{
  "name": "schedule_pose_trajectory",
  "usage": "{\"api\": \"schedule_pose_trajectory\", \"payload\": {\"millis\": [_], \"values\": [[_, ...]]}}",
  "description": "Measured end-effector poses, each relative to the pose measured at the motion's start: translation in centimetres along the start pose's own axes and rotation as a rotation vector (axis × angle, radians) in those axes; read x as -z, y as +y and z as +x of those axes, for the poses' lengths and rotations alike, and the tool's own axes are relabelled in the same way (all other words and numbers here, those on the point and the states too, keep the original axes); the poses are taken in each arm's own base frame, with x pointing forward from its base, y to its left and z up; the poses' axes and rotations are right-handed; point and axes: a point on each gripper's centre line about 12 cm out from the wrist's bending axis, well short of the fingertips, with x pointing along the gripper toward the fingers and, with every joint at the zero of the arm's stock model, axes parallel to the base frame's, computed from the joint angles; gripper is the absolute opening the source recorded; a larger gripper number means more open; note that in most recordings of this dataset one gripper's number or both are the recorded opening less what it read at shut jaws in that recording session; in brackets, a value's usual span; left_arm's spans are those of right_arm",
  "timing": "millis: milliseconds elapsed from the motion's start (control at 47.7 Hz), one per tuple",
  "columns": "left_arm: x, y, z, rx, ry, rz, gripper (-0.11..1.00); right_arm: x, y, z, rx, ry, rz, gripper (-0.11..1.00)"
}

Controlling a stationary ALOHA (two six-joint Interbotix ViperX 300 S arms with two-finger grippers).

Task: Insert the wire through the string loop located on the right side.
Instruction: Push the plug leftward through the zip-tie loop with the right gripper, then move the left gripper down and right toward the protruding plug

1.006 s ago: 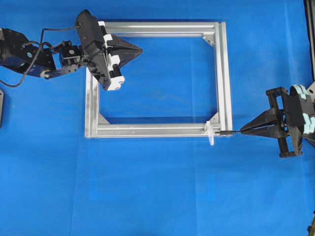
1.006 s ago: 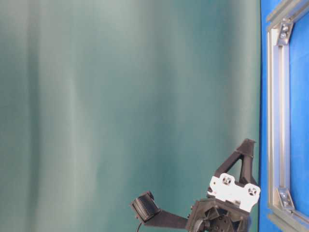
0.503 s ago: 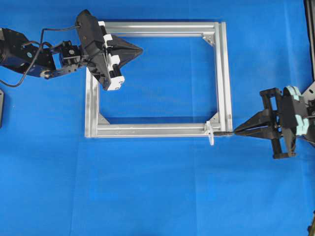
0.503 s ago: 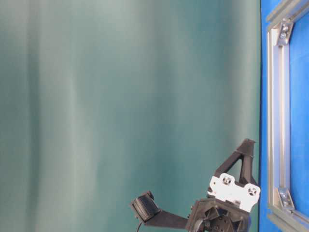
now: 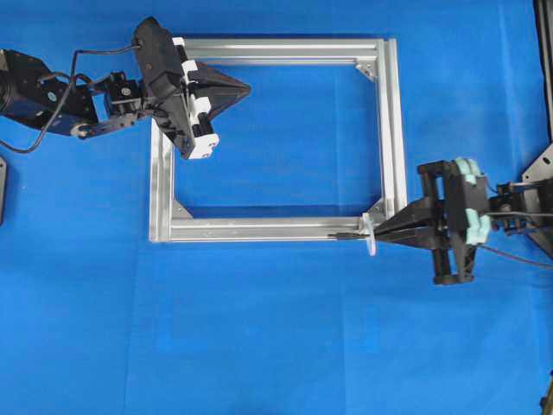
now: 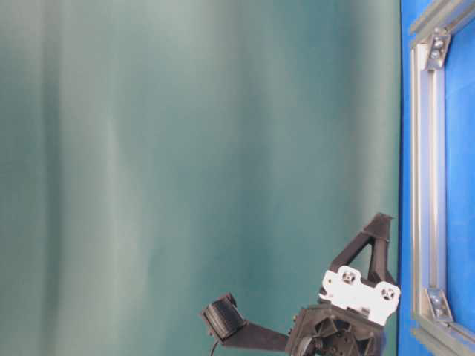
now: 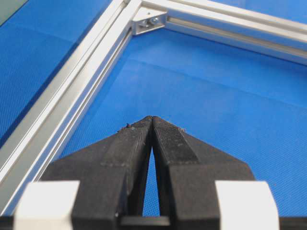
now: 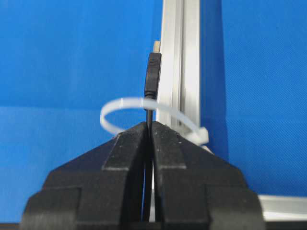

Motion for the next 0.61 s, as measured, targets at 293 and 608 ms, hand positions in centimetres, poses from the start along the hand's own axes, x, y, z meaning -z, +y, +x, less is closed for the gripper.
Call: {"api": "schedule_pose_trajectory", "payload": {"millis": [293, 608], "values": [[0.2, 0.0, -0.1, 0.0, 0.005, -0.001, 0.02, -0.3, 0.1, 0.6, 0.0, -0.001, 0.0, -0.04], [0.6, -2.7, -0.5, 0.071, 0.014, 0.007, 0.02, -0.3, 0.1, 0.6, 0.0, 0.0, 0.0, -0.04]]}}
